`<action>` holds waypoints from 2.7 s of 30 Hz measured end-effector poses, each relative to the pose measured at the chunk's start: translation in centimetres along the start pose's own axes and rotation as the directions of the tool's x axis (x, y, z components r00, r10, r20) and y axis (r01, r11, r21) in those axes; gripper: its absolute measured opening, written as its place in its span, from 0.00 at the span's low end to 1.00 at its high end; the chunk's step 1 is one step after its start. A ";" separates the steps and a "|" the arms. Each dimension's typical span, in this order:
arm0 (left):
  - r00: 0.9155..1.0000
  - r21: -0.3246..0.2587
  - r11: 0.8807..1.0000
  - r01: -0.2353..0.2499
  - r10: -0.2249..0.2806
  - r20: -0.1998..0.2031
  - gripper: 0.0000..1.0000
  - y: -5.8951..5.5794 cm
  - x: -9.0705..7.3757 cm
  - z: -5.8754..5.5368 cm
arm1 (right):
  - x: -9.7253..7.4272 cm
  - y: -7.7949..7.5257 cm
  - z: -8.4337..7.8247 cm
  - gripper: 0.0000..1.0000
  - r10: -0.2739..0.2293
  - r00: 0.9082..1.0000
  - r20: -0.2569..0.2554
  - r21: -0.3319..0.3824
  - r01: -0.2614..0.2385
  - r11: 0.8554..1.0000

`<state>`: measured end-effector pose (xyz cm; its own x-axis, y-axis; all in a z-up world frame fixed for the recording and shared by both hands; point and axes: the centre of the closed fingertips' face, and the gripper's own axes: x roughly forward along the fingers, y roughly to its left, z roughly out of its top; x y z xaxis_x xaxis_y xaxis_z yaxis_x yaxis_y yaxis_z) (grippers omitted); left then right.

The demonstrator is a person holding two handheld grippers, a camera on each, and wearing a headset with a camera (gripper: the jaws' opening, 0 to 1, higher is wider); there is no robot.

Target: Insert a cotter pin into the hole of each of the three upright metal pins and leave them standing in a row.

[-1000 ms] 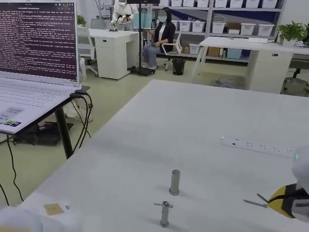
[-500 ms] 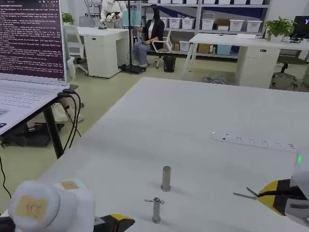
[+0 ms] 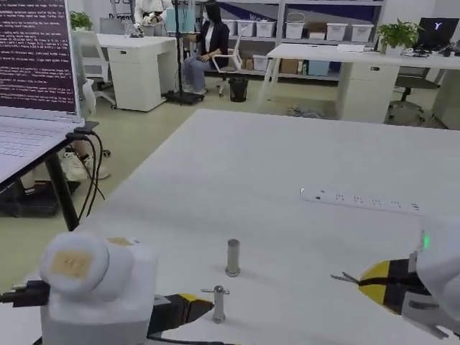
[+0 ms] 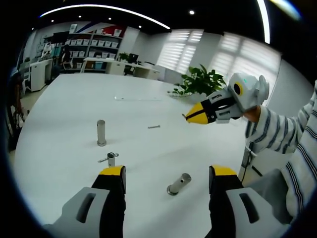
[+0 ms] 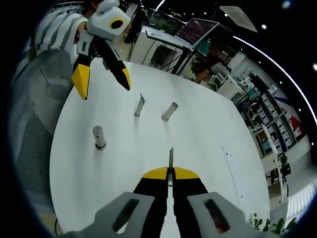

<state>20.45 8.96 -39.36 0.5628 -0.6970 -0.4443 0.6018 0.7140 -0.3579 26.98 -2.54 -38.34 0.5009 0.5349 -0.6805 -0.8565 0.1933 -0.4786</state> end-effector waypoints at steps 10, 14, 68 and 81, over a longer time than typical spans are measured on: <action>0.999 -0.018 0.999 0.048 -0.048 0.010 0.60 -0.7 1.0 1.0 | -0.4 1.5 1.7 0.00 -0.010 0.999 0.041 -0.049 0.012 0.999; 0.997 -0.028 0.997 0.073 -0.073 0.025 0.56 -1.2 1.3 1.6 | -0.5 2.0 2.4 0.00 -0.013 0.998 0.058 -0.064 0.017 0.998; 0.977 -0.116 0.970 0.211 -0.207 0.052 0.00 -3.7 2.3 2.8 | -0.2 6.3 7.4 0.00 0.073 0.984 0.163 -0.248 -0.030 0.968; 0.981 -0.133 0.972 0.194 -0.190 0.042 0.00 -3.6 2.1 2.0 | 0.0 7.2 7.4 0.00 0.111 0.981 0.160 -0.262 -0.067 0.963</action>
<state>20.55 4.79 -37.35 0.4620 -0.8220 -0.3331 0.6187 0.5678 -0.5430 19.90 4.97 -37.68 0.3763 0.6773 -0.6322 -0.8255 -0.0647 -0.5607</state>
